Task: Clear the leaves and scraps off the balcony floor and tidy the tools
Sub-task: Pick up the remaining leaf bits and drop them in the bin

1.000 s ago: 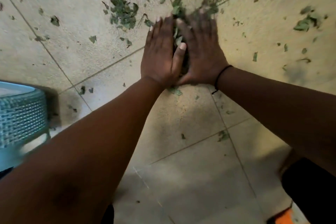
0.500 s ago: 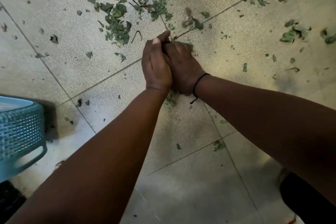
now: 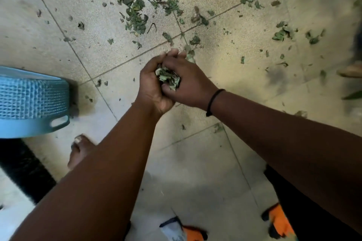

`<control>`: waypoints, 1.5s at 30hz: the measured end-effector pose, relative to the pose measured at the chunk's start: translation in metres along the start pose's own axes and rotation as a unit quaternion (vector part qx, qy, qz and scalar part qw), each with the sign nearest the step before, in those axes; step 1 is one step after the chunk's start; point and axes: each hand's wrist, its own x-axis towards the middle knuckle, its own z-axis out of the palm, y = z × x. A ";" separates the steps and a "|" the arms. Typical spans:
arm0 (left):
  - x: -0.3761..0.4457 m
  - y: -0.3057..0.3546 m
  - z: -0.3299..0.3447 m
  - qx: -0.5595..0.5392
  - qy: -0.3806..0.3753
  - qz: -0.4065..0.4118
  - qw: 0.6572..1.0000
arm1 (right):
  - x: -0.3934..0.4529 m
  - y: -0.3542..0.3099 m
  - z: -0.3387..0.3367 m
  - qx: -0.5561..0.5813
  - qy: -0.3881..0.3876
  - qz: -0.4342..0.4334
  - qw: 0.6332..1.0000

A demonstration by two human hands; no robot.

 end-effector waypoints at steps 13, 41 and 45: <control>-0.310 0.054 0.173 -0.046 -0.012 0.029 0.998 | -0.107 -0.288 -0.137 0.047 0.104 -0.057 0.992; -0.626 0.272 0.452 0.124 -0.153 0.014 0.980 | -0.074 -0.703 -0.328 0.281 0.389 -0.040 0.876; -0.613 0.260 0.489 0.134 -0.147 0.033 0.979 | -0.065 -0.688 -0.366 0.269 0.402 -0.038 0.874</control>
